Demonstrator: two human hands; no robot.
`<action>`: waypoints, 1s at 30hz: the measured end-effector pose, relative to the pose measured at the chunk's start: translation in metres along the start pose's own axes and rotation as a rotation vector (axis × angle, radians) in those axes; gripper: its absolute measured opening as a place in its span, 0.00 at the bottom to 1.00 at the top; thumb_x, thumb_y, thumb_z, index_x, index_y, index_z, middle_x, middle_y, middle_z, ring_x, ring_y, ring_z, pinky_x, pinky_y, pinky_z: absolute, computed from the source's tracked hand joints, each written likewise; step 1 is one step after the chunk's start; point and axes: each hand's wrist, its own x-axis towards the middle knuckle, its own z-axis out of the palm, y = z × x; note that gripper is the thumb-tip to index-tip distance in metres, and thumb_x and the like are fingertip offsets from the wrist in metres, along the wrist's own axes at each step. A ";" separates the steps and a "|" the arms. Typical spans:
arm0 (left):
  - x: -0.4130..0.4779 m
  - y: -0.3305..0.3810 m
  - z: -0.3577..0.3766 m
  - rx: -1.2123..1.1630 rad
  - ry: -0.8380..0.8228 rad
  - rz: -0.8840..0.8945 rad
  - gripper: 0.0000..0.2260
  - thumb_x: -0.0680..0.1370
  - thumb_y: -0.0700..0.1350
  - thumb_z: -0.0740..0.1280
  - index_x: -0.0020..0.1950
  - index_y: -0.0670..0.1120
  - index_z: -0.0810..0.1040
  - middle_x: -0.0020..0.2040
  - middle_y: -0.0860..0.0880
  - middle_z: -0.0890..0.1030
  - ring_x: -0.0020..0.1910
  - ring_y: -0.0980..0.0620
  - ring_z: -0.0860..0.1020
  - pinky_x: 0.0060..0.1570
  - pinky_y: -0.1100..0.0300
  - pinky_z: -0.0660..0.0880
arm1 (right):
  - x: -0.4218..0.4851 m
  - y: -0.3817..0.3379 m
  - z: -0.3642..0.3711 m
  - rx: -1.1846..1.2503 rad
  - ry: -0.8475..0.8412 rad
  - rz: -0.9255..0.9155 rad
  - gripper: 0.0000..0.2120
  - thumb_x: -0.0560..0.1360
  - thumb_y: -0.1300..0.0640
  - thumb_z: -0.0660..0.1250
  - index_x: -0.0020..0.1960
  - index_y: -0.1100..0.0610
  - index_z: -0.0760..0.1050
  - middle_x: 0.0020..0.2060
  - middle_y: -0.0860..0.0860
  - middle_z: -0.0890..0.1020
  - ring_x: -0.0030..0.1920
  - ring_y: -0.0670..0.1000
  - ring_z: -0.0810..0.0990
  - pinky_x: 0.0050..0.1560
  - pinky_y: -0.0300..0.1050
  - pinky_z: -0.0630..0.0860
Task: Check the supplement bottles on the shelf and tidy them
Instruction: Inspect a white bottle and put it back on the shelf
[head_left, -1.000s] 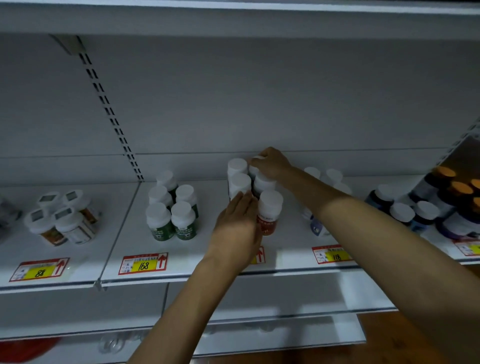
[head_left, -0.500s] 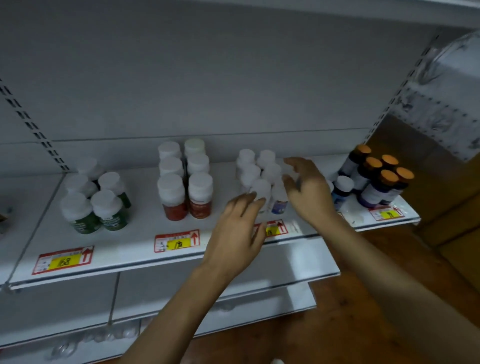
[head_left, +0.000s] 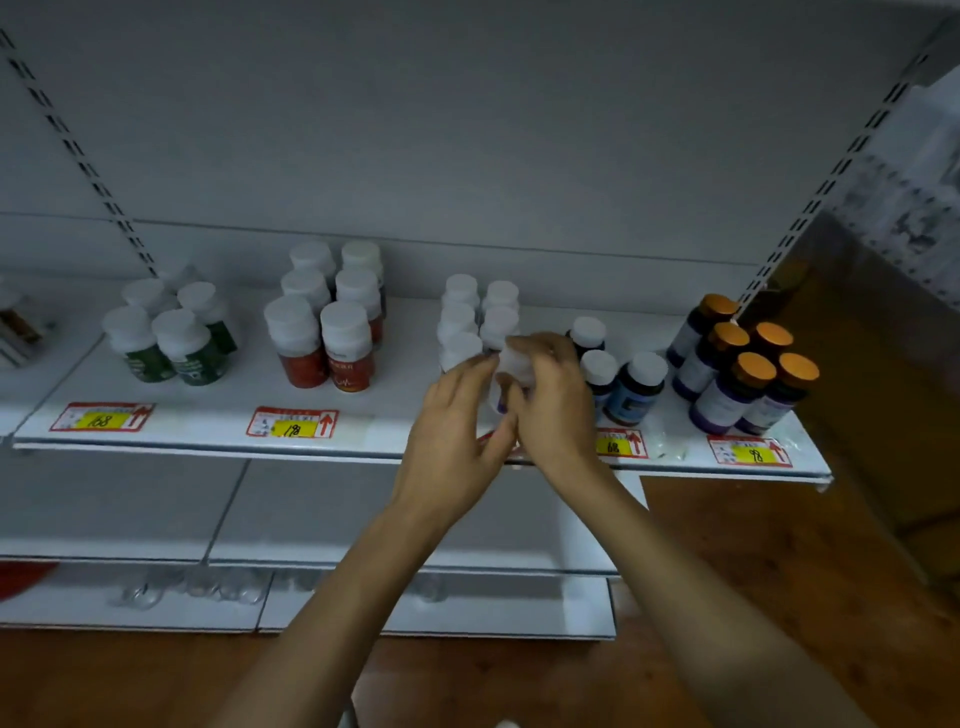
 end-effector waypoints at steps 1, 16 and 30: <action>0.001 0.006 0.001 -0.033 0.035 -0.013 0.24 0.76 0.51 0.66 0.70 0.44 0.69 0.66 0.52 0.73 0.64 0.58 0.68 0.62 0.74 0.61 | 0.001 -0.002 -0.012 0.034 0.031 -0.014 0.16 0.73 0.62 0.70 0.61 0.56 0.77 0.60 0.55 0.75 0.56 0.54 0.78 0.51 0.45 0.75; 0.014 0.070 0.004 -0.776 0.012 -0.168 0.18 0.74 0.38 0.70 0.62 0.49 0.74 0.48 0.55 0.83 0.46 0.58 0.81 0.46 0.65 0.76 | 0.011 -0.029 -0.123 0.711 -0.138 0.188 0.19 0.78 0.55 0.66 0.68 0.51 0.71 0.49 0.45 0.82 0.52 0.42 0.81 0.54 0.40 0.79; 0.006 0.090 -0.009 -1.517 -0.202 -0.659 0.19 0.74 0.51 0.66 0.63 0.46 0.77 0.56 0.40 0.82 0.52 0.46 0.83 0.50 0.57 0.80 | 0.012 -0.022 -0.126 1.020 -0.200 0.276 0.19 0.71 0.51 0.71 0.61 0.49 0.77 0.50 0.50 0.84 0.52 0.50 0.83 0.55 0.50 0.78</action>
